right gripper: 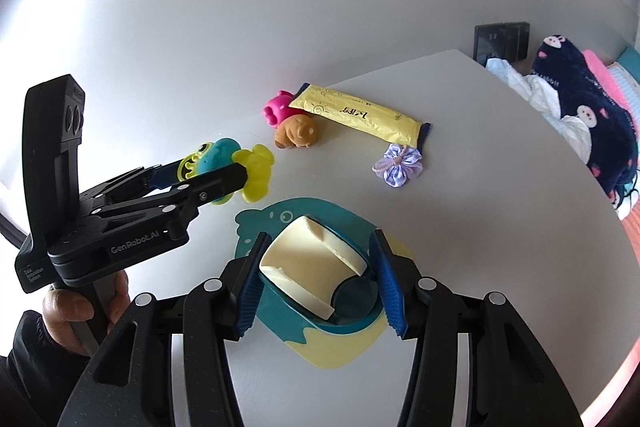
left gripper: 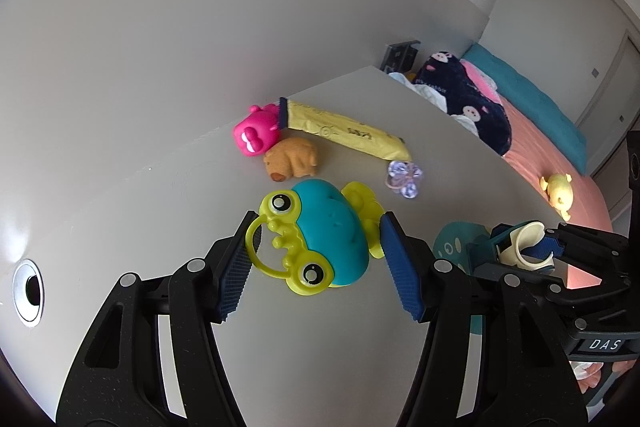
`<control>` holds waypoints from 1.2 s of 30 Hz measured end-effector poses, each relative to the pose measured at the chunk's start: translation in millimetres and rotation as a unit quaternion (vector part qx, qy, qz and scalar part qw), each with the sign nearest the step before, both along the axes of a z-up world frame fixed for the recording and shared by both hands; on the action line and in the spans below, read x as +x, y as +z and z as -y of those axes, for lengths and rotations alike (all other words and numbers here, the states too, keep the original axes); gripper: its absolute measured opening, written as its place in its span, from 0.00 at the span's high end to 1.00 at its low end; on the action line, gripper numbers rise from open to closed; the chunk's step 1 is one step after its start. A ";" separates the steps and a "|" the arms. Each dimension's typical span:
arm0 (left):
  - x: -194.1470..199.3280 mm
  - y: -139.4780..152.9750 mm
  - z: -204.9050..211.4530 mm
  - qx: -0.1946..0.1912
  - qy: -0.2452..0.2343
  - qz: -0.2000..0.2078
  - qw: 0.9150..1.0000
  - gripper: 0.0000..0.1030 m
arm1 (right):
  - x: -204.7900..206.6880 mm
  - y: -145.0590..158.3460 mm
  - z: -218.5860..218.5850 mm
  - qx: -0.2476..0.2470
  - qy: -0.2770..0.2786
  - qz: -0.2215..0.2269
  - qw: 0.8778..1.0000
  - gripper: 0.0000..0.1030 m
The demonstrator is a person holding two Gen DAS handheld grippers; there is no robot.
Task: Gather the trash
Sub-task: 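Carry the frog toy and teal plate over the trash bag and release both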
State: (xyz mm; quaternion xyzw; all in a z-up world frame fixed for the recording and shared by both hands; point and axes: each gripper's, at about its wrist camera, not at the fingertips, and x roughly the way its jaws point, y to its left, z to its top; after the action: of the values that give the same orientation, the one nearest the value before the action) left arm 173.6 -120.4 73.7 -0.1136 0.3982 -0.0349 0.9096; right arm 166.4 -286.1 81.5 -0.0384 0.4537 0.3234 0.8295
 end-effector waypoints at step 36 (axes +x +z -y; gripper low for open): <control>-85.6 35.2 180.8 0.003 -0.174 0.015 0.985 0.41 | -141.9 35.8 190.4 0.041 -0.127 0.043 0.990 0.50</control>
State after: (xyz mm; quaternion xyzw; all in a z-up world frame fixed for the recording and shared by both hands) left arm 88.0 -301.2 108.9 -0.0388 0.3984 -0.1933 0.8958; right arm 24.4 -476.5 117.4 0.0396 0.4048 0.2314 0.8838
